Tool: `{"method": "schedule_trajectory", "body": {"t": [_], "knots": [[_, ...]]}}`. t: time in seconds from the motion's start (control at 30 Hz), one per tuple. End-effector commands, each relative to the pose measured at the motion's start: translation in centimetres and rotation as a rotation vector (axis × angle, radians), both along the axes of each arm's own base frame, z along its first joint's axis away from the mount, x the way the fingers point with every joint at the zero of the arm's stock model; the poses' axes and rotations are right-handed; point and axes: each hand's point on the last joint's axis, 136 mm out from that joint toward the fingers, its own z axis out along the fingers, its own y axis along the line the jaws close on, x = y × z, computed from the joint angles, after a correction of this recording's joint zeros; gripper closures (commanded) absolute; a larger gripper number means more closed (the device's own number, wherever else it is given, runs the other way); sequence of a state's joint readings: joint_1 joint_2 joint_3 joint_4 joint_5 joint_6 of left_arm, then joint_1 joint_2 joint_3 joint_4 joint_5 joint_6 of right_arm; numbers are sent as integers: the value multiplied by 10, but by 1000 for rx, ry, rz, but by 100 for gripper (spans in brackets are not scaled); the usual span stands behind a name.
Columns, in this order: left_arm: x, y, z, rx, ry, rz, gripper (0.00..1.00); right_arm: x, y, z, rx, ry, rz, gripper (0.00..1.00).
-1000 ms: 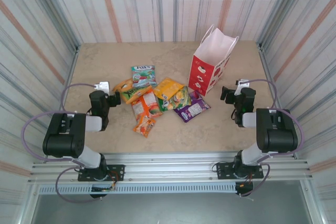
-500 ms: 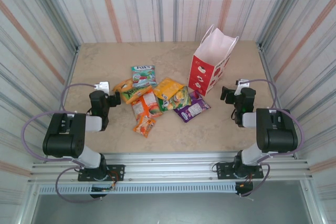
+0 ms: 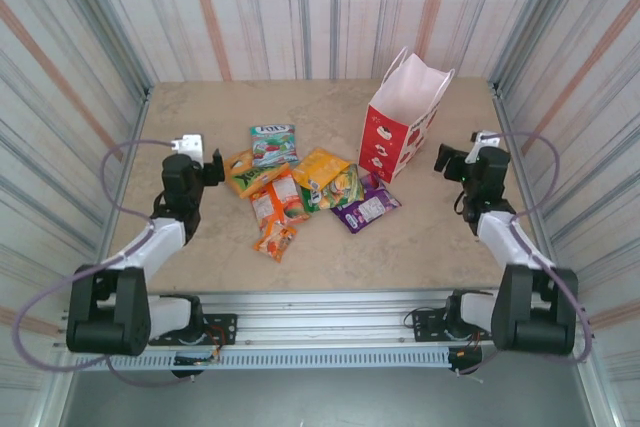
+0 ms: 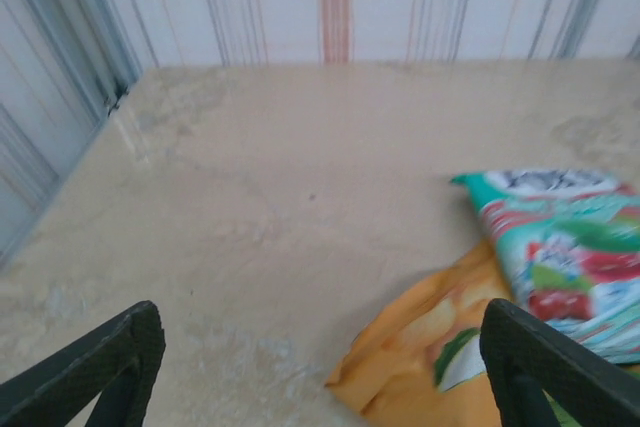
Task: Place the snacks into the paper bag
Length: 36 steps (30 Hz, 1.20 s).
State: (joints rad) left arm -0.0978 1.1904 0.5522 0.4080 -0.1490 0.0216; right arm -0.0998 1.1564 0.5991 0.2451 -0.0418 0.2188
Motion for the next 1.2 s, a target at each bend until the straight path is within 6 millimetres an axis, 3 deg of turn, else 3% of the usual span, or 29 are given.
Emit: {"method": "schedule_trajectory", "body": {"t": [0.0,0.17,0.37,0.47,0.57,0.83,1.17], "knots": [[-14,-27,13,-9,91,-82,16,-35,5,-3,119,184,-39,1],[-25,-65,43,-16,160,-162,21,-60,31,48,291,241,-17,1],[-30,-85,49,-38,278,-194,22,-88,66,91,307,291,-4,0],[-29,-93,46,-56,315,-213,22,-90,78,107,325,263,-9,7],[-26,-100,40,-77,342,-235,22,-77,89,115,362,252,-23,15],[-24,-112,29,-128,385,-266,22,-22,103,125,400,271,-46,16],[-22,-119,25,-170,406,-282,22,34,90,104,344,336,-153,18]]}}
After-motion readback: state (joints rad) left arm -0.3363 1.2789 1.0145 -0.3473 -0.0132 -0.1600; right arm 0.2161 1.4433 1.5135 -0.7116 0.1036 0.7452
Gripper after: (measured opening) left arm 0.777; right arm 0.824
